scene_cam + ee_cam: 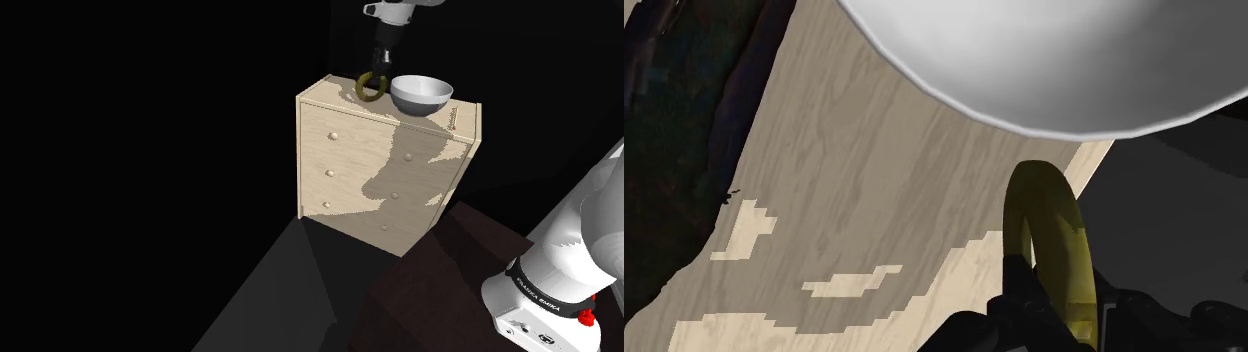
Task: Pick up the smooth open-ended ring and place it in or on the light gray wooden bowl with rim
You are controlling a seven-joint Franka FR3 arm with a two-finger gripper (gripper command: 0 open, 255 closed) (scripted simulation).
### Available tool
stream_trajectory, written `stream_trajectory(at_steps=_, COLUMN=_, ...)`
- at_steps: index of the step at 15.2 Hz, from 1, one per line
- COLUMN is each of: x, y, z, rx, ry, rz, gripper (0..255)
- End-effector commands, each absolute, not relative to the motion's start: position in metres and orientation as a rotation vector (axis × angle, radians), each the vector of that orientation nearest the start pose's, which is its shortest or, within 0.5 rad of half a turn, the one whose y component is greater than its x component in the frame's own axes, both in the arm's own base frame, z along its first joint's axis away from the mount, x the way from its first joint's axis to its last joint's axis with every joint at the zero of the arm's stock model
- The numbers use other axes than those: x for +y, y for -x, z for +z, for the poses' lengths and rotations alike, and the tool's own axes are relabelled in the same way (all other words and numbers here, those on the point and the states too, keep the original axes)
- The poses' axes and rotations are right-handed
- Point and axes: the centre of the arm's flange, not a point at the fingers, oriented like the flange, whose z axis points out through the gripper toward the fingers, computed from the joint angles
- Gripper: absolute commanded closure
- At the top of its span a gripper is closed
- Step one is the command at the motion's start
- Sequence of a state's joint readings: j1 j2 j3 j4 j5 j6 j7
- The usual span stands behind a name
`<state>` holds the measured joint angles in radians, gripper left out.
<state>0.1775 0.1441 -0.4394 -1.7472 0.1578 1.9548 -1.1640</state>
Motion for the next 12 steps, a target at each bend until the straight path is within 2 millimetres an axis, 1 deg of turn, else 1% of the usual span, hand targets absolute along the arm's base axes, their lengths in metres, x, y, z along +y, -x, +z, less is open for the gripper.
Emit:
stream_trajectory(at_steps=1, x=-0.136, y=-0.596, z=0.509, rx=-1.294, ry=2.840, rz=-0.182, gripper=255)
stream_trajectory(at_steps=12, x=-0.136, y=-0.596, z=0.567, rx=-1.294, ry=2.840, rz=-0.182, gripper=255)
